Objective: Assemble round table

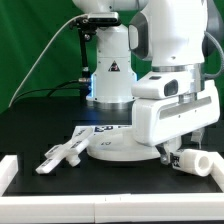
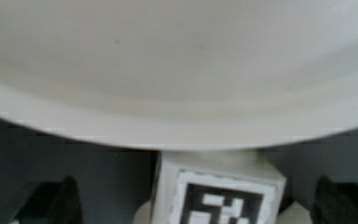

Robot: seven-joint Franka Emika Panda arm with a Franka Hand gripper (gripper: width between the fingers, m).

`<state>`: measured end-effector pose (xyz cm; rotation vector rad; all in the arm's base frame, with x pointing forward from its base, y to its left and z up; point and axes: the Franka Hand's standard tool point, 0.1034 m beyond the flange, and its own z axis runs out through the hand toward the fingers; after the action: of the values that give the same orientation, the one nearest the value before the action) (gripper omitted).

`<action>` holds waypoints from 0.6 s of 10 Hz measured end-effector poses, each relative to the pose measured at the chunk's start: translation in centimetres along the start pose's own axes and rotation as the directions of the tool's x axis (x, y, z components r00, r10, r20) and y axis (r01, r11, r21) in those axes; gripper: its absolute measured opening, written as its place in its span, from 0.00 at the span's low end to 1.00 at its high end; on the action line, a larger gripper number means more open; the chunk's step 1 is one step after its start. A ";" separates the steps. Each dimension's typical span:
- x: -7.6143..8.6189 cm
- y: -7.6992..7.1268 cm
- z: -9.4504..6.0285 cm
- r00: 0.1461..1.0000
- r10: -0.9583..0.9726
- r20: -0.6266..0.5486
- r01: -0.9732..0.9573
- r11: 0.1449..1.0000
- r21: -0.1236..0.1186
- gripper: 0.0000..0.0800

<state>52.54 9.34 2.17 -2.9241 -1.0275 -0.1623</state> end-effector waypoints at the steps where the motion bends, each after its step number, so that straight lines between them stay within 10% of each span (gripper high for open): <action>1: 0.0 0.0 0.0 1.000 0.000 0.000 0.000 1.000 0.000 0.81; 4: -0.2 0.2 0.0 1.000 0.005 0.002 -0.005 1.000 -0.002 0.39; 6: 0.3 0.9 -0.8 1.000 -0.020 0.005 0.020 1.000 -0.005 0.39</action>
Offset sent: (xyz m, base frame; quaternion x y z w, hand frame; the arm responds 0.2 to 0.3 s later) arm 0.0000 0.0000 0.0000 0.0000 0.0000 0.0000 1.0000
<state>53.24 8.78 3.04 -2.9207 -1.0594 -0.1588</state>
